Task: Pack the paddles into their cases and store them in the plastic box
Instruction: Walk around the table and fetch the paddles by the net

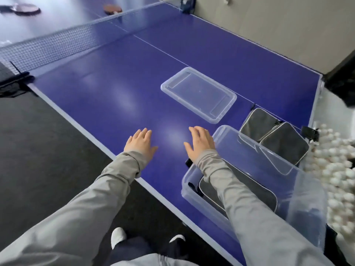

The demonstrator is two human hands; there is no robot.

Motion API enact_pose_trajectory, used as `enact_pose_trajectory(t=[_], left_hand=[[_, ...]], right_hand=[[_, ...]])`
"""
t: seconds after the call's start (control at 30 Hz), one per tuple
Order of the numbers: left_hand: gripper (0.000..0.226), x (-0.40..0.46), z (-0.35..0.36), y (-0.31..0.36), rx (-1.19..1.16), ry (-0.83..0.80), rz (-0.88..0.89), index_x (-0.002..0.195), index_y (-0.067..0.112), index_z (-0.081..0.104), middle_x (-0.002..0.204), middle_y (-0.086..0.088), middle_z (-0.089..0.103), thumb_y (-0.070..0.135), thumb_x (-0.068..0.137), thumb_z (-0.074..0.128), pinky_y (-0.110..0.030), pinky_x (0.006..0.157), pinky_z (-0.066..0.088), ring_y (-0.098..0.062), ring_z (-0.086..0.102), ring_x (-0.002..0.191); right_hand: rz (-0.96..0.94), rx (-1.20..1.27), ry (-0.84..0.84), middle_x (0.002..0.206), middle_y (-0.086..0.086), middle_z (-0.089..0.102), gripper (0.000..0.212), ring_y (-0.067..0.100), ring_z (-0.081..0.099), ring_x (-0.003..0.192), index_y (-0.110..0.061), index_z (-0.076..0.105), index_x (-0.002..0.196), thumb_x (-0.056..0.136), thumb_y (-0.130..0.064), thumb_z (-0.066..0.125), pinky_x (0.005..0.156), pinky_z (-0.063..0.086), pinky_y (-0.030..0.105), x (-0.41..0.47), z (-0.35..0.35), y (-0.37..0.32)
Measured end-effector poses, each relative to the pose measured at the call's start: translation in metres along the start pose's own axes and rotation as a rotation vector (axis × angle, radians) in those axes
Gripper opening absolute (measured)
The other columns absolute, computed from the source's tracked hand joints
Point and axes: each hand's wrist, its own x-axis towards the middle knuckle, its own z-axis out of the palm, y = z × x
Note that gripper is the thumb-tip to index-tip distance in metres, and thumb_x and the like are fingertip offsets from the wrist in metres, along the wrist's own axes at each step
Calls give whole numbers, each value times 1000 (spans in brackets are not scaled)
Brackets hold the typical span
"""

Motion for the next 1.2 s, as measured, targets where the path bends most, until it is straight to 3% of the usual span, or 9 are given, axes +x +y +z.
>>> enact_pose_trajectory(t=[0.27, 0.57, 0.8, 1.2], left_hand=[[64, -56, 46, -162, -120, -166, -267, 145, 11, 25, 154, -6, 24, 37, 92, 51, -38, 115, 23, -24, 20, 143], [57, -165, 97, -327, -221, -448, -611, 141, 12, 31, 150, -6, 30, 36, 92, 50, -39, 111, 31, -26, 31, 138], [57, -192, 90, -401, -364, -413, -768, 141, 11, 32, 147, -10, 35, 32, 92, 51, -41, 109, 33, -29, 37, 134], [51, -137, 39, -523, -450, -370, -949, 139, 12, 33, 144, -10, 38, 33, 95, 47, -43, 105, 37, -29, 38, 132]], right_hand=[[-226, -138, -333, 144, 5, 34, 53, 22, 28, 135, -14, 31, 140, 93, -30, 48, 109, 24, 36, 6, 89, -139], [-288, -227, -687, 145, 4, 35, 50, 22, 30, 136, -16, 33, 139, 94, -28, 48, 112, 26, 37, -21, 190, -260], [-363, -295, -812, 146, 5, 33, 49, 24, 28, 136, -16, 32, 140, 95, -29, 46, 111, 28, 38, 3, 225, -339], [-566, -393, -961, 145, 9, 33, 53, 27, 33, 134, -16, 29, 142, 94, -31, 45, 107, 32, 41, 113, 295, -491]])
